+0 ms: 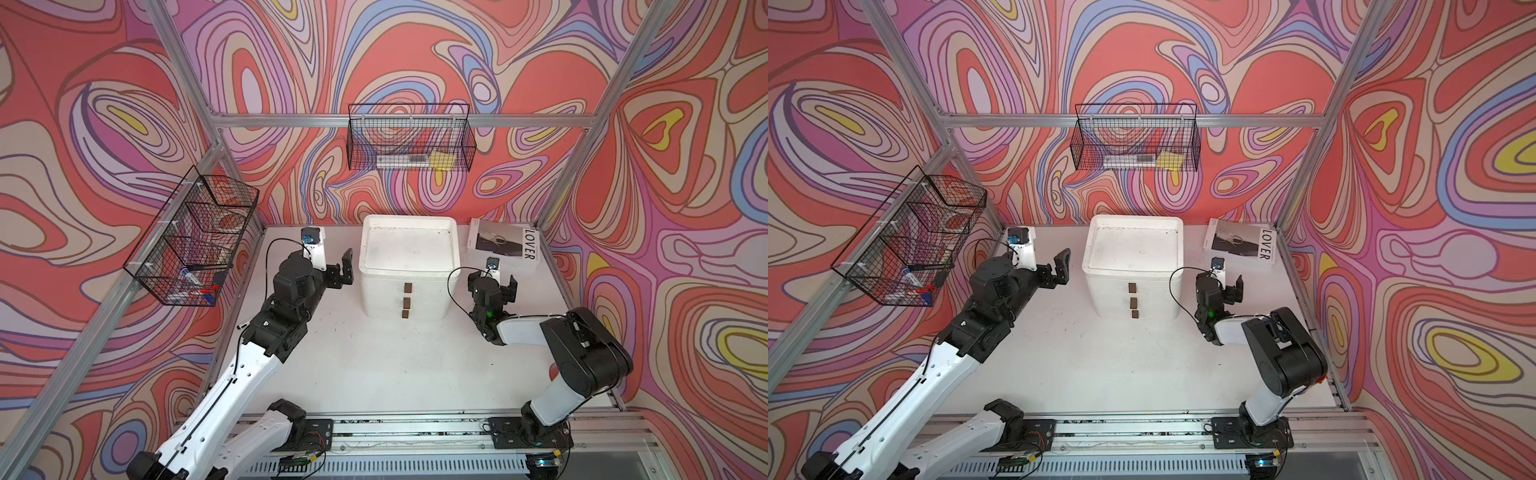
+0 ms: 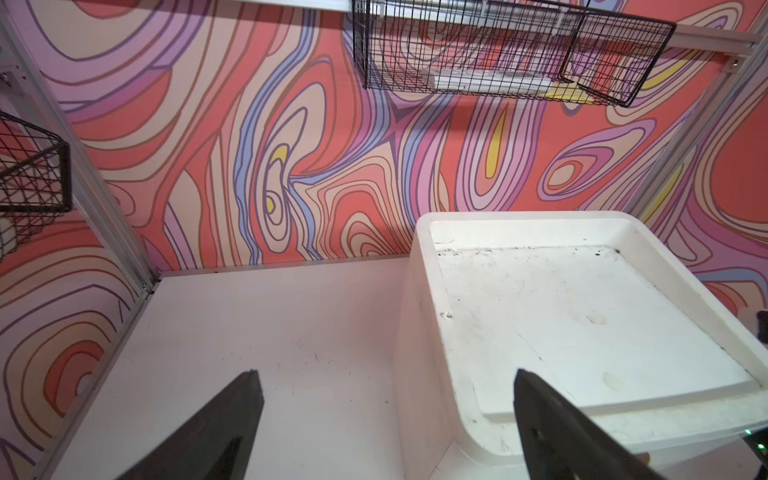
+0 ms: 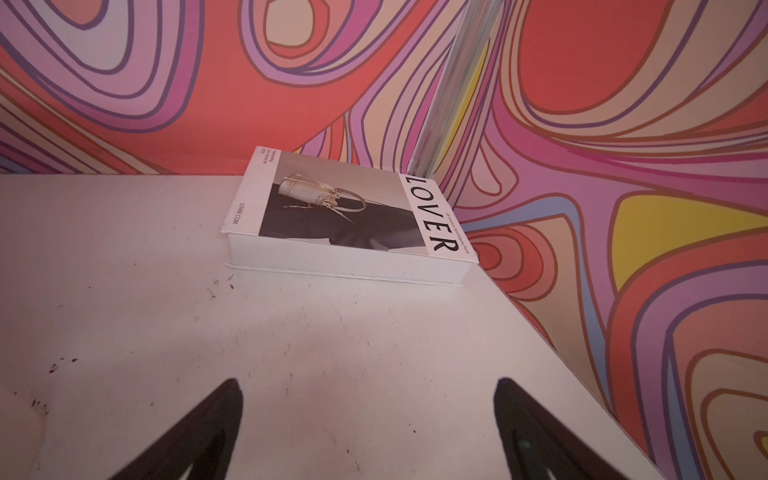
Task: Place the umbrella in the drawer by color
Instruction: Reset both arms
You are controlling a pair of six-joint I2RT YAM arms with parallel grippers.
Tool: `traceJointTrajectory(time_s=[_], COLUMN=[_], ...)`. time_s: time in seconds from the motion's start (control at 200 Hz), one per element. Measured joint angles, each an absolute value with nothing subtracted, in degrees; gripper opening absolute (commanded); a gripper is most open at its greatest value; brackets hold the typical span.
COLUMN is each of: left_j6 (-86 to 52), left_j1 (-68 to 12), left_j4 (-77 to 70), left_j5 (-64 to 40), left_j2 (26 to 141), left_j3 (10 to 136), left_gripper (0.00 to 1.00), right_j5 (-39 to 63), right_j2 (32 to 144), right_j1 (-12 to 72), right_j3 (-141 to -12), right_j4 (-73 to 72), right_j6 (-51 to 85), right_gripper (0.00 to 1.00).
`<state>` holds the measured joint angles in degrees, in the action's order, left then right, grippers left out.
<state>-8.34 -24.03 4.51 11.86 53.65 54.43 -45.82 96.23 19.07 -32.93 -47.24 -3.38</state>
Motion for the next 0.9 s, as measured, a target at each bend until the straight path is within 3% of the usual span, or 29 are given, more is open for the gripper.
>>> traceJointTrajectory(time_s=[0.32, 0.571, 0.716, 0.816, 0.901], left_j6=[-4.86, -1.56, 4.29, 6.17, 5.89], left_j1=[-24.03, -24.03, -24.03, -24.08, -22.68], left_j4=[-6.24, -12.58, -26.09, -40.73, -44.69], left_j5=[16.47, 16.91, 15.55, 18.17, 20.05], left_j2=[53.43, 53.39, 55.05, 61.47, 68.86], left_j3=[50.52, 44.73, 36.84, 28.25, 25.67], left_gripper=[0.99, 0.99, 0.99, 0.99, 0.99], right_j5=[-25.32, -12.64, -10.41, -9.54, -9.30], right_j2=[99.50, 98.00, 97.60, 97.60, 97.60], right_j1=[9.19, 2.81, 2.55, 2.57, 2.57], right_j3=[-15.42, -25.82, -25.96, -25.96, -25.96], right_j4=[-71.92, -62.15, -59.83, -58.61, -58.35], right_j6=[-4.40, -1.63, -0.73, -0.51, -0.40], right_gripper=[0.98, 0.98, 0.98, 0.98, 0.98])
